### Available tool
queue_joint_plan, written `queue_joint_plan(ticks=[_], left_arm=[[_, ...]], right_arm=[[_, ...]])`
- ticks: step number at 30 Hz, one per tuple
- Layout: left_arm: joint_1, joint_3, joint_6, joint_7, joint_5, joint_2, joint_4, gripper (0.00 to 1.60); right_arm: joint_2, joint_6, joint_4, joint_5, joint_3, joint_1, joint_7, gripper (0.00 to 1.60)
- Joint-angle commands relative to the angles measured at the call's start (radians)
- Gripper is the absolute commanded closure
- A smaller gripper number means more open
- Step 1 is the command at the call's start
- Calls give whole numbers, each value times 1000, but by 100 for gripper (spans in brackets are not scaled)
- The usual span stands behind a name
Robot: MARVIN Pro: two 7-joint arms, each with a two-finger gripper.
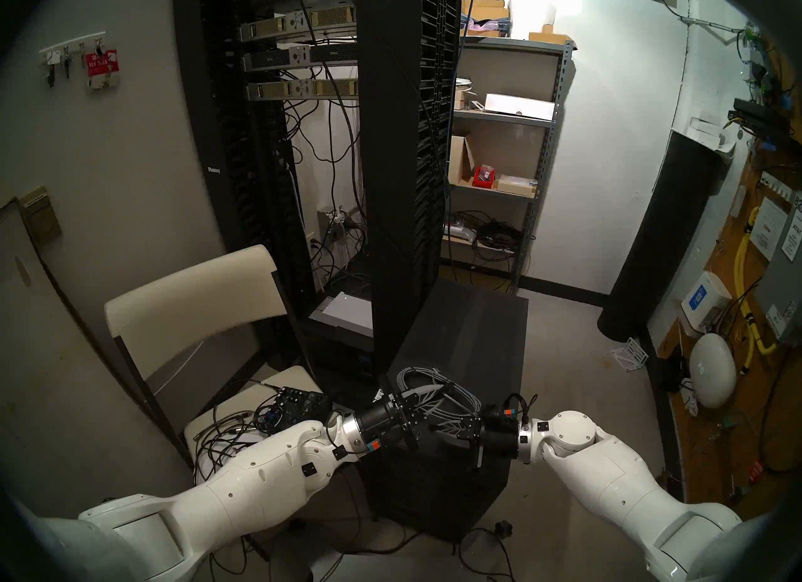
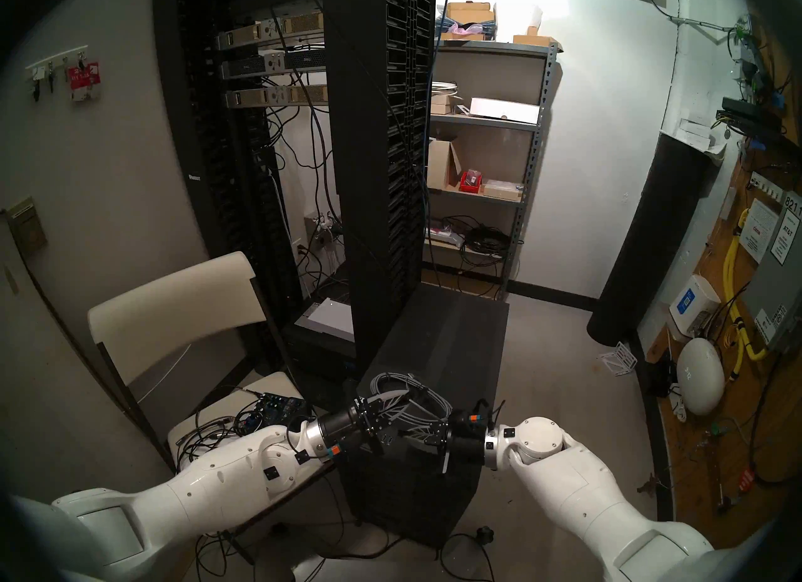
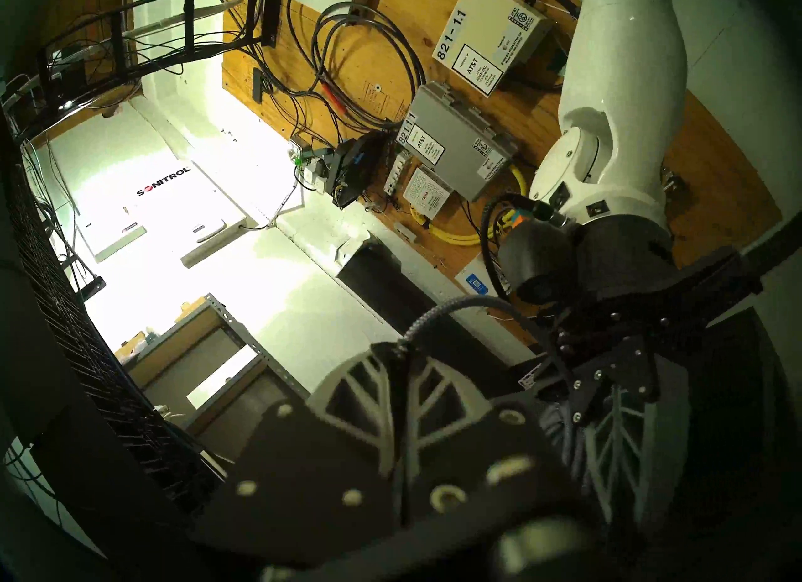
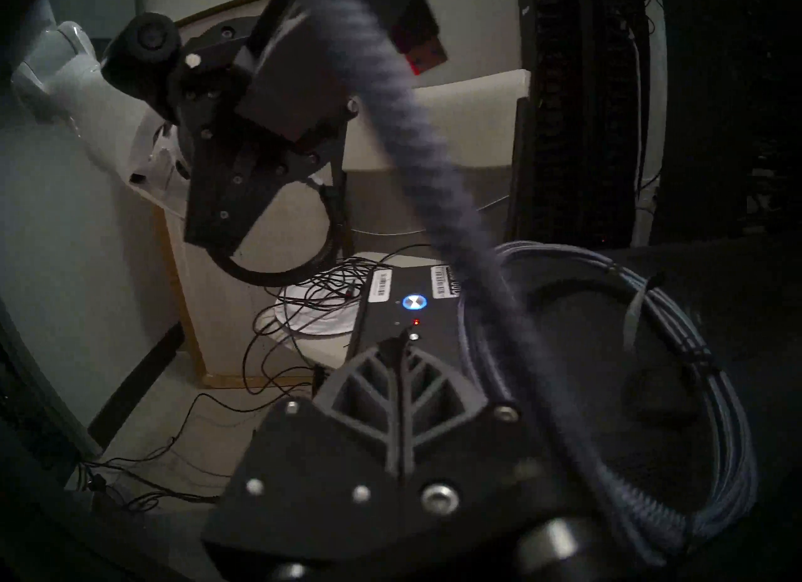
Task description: Insert the cable into the workstation's USB slot
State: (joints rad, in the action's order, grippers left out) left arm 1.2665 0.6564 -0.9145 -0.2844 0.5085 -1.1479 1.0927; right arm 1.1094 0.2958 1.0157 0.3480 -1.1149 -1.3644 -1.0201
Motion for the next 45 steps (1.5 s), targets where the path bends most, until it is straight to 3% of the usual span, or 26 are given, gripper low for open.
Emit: queue_joint_plan(ticks=[1,4,13,22,33,34,35,38,39,40,45], left_arm=[[13,-5,18,56,-106,9,26,160],[20,-11,28,92,-149,19,31,160],[46,-26,144,262,-420,35,75,160],[6,-43,274,434,-650,36,127,160],[-44,-19,488,639,-942,31,144,160],[-45,-7,534,676,-974,35,152,160],[-54,-22,524,671,-1002,37,136,160],[-59,0,618,754,-1081,45,134,160],[-66,-17,594,735,-1102,48,121,160],[-67,-2,645,784,-1123,50,123,160],[-84,-16,721,848,-1222,70,120,160]], right_arm=[[13,5,26,-2,-26,17,57,160],[9,-8,34,-22,-29,18,79,160],[1,-15,53,-35,-49,9,96,160],[-2,-12,65,-37,-60,-3,97,160],[-19,-14,105,-32,-67,-18,73,160],[-20,-14,107,-31,-68,-20,72,160],[-20,-14,108,-30,-68,-20,67,160],[-21,-15,115,-29,-71,-25,66,160],[-21,-15,117,-30,-72,-26,66,160],[-21,-16,119,-30,-74,-28,66,160],[-21,-21,130,-30,-80,-35,71,160]])
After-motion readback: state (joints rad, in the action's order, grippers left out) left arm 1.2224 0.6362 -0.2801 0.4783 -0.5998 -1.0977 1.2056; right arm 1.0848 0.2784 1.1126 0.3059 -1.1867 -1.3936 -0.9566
